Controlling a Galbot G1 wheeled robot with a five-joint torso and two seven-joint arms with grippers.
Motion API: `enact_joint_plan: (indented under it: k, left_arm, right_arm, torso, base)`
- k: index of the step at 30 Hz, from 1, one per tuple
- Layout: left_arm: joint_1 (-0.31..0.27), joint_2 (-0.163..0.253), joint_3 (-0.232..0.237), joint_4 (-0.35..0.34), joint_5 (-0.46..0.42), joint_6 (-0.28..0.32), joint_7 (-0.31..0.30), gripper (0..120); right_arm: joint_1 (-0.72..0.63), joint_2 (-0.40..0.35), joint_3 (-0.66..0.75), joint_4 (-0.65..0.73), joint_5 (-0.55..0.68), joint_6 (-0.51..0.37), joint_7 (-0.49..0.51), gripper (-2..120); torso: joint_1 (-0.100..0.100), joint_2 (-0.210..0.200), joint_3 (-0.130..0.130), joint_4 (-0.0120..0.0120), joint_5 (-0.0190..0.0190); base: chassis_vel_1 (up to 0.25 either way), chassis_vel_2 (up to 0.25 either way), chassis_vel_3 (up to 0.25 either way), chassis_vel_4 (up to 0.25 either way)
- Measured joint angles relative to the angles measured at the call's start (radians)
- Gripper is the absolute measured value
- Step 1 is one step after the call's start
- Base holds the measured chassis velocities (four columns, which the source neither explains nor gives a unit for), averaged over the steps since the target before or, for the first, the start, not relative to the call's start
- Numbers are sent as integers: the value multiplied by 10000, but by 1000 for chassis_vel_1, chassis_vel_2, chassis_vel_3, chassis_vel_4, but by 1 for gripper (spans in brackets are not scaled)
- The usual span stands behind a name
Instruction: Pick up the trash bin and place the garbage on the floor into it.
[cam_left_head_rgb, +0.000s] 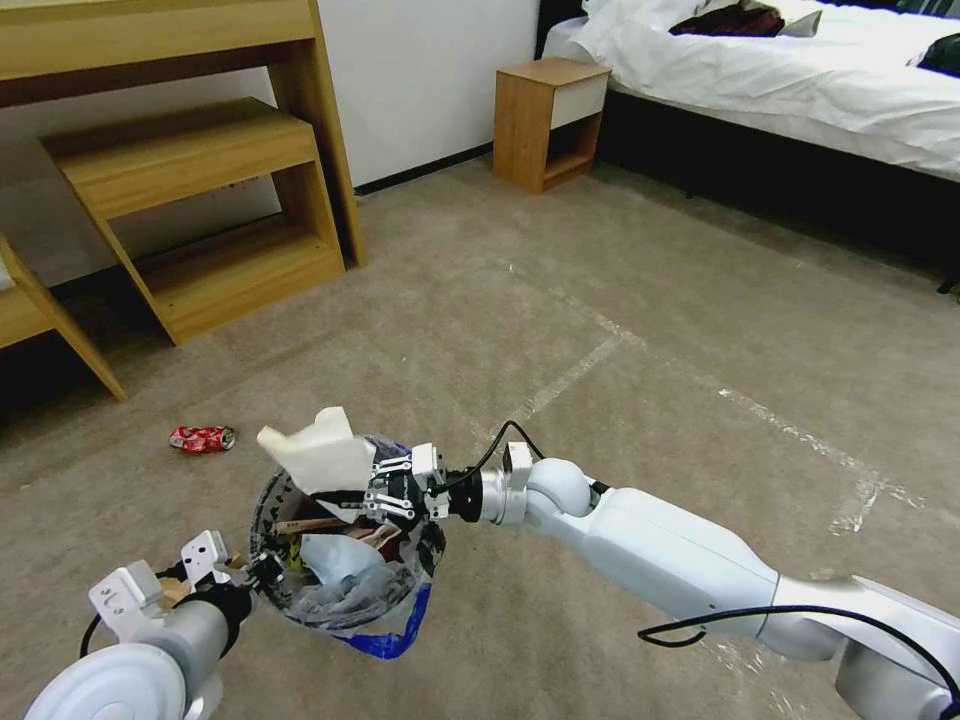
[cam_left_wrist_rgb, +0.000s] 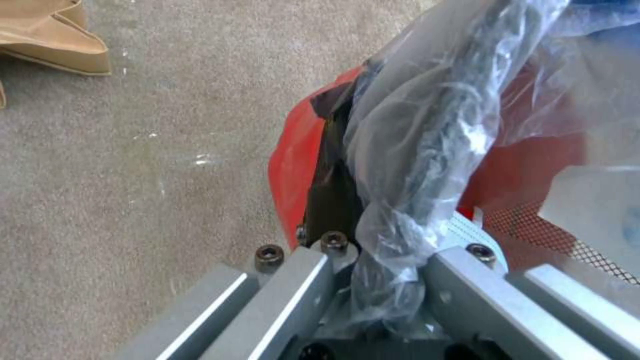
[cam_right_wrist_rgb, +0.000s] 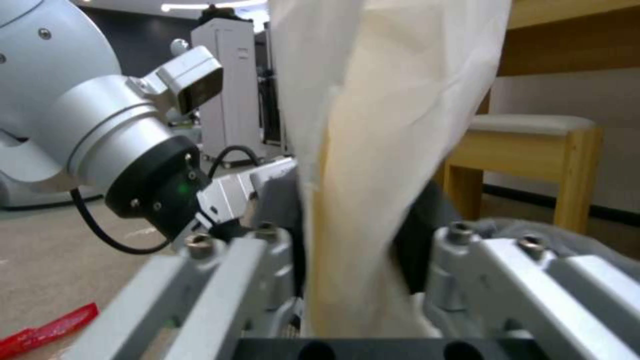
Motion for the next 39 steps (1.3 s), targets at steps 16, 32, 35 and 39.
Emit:
enact_joint_plan:
  k: [16,32,35,39]
  left_arm:
    - [-103,-44,4,15,-78,0,-40,0]
    - [-76,-6,-26,-39,-110,0,-76,0]
    - [-95,-5,-25,-39,-112,0,-87,0]
    - [-116,-11,-17,-12,-129,0,-94,0]
  right_arm:
    - [198,186,-193,-187,-157,137,195,93]
    - [309,145,-214,-280,-273,340,484,100]
    - [379,125,-203,-285,-272,353,517,100]
    - [494,98,-137,-243,-188,362,522,100]
  torso:
    - [0,0,0,0,-1]
    - [0,0,0,0,0]
    - [0,0,0,0,0]
    - [0,0,0,-1,0]
  base:
    - [0,0,0,0]
    - [0,0,0,0]
    - [0,0,0,0]
    - [0,0,0,0]
